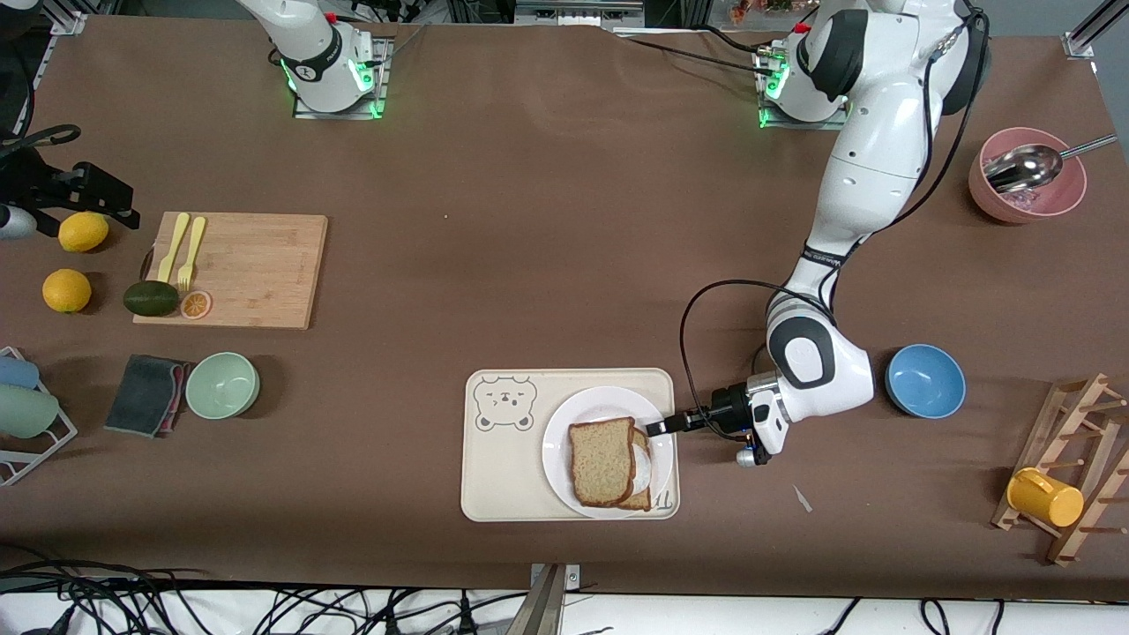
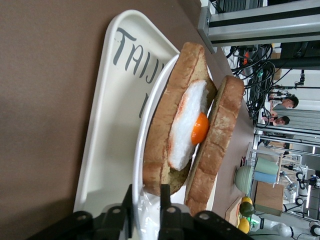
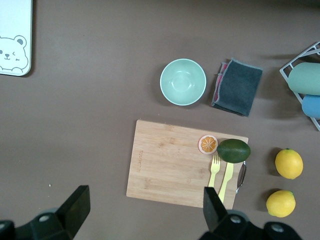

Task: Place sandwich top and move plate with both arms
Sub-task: 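Adjust the plate on the tray and open the left gripper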

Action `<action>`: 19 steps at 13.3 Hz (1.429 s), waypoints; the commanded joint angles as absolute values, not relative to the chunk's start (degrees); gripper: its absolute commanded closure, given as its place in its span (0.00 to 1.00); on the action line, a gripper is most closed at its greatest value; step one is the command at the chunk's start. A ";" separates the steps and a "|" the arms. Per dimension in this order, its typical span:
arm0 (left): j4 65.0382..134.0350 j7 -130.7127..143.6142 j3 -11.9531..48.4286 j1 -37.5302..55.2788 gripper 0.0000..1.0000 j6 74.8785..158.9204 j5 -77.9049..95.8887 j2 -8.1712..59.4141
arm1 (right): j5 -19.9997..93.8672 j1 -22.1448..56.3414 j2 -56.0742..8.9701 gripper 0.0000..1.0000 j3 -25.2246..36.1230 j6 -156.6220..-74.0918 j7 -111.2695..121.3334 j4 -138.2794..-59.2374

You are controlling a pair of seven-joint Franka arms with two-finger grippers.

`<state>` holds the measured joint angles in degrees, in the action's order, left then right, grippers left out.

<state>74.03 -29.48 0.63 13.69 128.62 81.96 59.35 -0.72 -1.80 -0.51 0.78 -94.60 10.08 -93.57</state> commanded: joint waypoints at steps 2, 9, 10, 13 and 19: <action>72.86 -26.81 0.44 13.18 0.63 127.27 78.57 58.80 | -1.14 -2.29 -0.70 0.00 0.35 -94.31 9.58 -93.08; 72.77 -24.52 0.44 12.48 0.58 126.30 72.61 57.04 | -1.93 -1.93 -1.49 0.00 0.09 -95.09 9.76 -92.90; 72.86 -24.52 0.35 12.22 0.56 126.21 72.16 56.78 | -2.19 -1.67 -1.67 0.00 -0.09 -95.18 9.76 -92.81; 72.86 -24.52 0.44 11.51 0.40 125.86 70.23 55.99 | -1.67 -1.58 -3.42 0.00 0.09 -95.27 9.84 -92.47; 73.74 -24.61 0.35 10.20 0.01 123.66 67.77 54.58 | -1.58 -1.58 -3.87 0.00 0.17 -94.75 9.76 -90.35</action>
<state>72.82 -25.76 0.20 11.10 125.17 70.21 56.25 -1.01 -1.45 -3.80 0.34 -95.97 10.08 -91.82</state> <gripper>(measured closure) 0.022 0.000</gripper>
